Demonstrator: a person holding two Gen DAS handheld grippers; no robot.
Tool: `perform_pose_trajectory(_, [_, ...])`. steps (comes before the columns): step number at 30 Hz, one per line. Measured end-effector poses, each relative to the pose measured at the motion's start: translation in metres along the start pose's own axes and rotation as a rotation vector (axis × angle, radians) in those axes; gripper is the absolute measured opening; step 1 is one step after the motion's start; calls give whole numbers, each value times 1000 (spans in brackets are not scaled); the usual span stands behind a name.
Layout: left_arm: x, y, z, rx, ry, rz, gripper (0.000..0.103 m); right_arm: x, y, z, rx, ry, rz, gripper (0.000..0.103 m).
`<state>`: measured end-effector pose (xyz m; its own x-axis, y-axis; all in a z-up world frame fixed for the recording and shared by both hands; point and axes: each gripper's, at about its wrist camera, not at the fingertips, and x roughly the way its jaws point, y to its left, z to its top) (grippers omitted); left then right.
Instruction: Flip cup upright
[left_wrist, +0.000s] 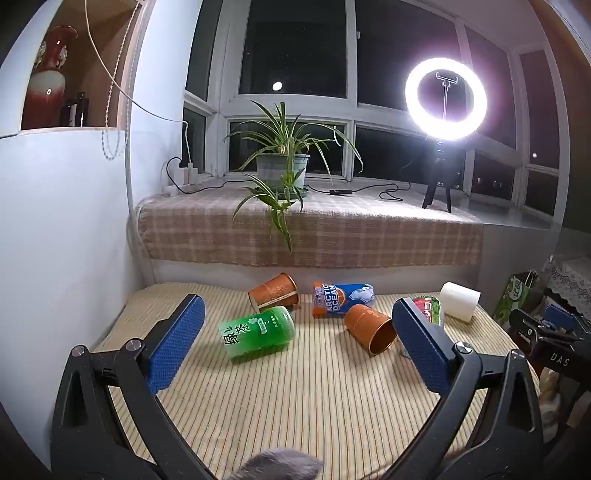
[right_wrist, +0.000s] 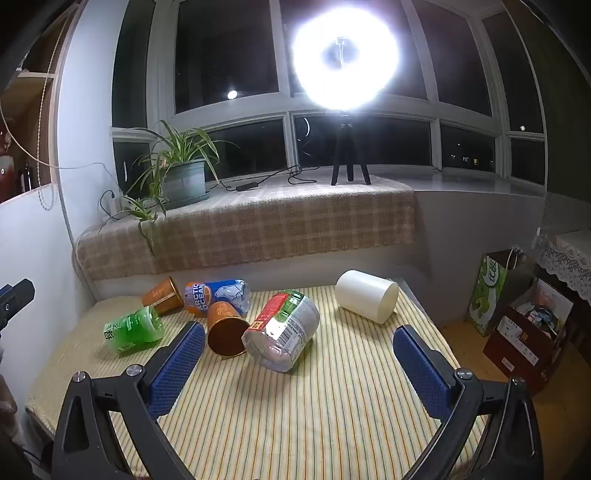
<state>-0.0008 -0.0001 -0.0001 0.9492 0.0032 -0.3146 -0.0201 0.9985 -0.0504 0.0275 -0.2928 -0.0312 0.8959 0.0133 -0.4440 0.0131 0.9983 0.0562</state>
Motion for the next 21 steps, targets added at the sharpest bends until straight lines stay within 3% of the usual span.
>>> perform_pose_trajectory(21, [3, 7, -2, -29, 29, 10, 103, -3, 5, 2, -5, -1, 11, 103])
